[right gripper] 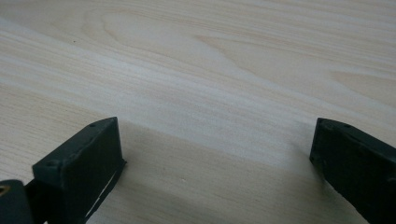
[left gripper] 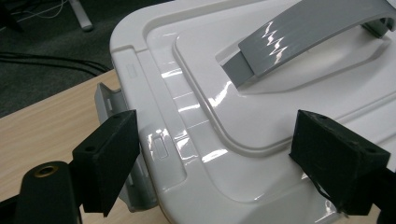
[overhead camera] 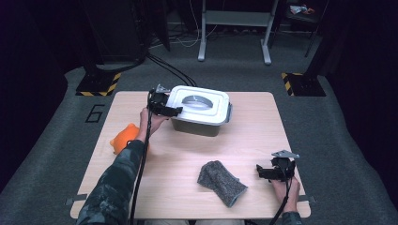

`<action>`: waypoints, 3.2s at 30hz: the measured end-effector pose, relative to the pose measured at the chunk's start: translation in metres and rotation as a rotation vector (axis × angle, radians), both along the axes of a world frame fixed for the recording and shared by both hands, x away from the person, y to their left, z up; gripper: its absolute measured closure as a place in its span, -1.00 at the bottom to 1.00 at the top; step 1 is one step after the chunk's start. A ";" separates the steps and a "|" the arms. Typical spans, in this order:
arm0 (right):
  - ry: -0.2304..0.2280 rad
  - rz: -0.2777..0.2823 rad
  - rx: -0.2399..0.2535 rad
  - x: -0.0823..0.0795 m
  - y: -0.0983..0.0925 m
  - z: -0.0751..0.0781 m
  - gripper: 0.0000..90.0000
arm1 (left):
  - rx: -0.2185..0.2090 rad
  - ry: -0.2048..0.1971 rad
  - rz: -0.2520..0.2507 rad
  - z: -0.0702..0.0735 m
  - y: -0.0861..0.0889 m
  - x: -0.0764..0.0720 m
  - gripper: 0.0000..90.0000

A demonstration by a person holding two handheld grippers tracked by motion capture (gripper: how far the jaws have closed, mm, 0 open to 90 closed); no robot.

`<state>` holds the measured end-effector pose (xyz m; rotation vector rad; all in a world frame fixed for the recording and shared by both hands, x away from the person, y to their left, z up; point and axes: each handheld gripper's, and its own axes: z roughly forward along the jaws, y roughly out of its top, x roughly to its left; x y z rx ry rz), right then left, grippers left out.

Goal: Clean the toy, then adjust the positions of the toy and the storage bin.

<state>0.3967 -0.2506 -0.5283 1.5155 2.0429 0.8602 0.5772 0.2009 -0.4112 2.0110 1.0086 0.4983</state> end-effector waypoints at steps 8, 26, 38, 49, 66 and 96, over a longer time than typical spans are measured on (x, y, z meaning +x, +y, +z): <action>-0.001 0.002 0.001 0.001 0.000 0.000 -0.97 | 0.019 -0.010 -0.008 0.002 -0.009 0.001 -0.66; -0.016 0.048 0.032 0.013 0.006 0.019 -0.98 | -0.021 -0.065 -0.039 0.031 0.002 -0.057 -0.75; -0.061 0.124 0.036 0.034 0.028 0.055 -0.97 | -0.007 -0.096 -0.171 0.017 -0.007 -0.133 -0.75; -0.080 0.156 0.062 0.049 0.039 0.071 -0.96 | 0.046 -0.051 -0.223 -0.069 -0.007 -0.201 -0.75; -0.093 0.190 0.100 0.083 0.055 0.096 -0.94 | 0.093 -0.001 -0.160 -0.117 0.010 -0.224 -0.75; -0.077 0.137 0.199 0.163 0.086 0.106 0.43 | 0.122 0.026 -0.156 -0.118 0.010 -0.223 -0.75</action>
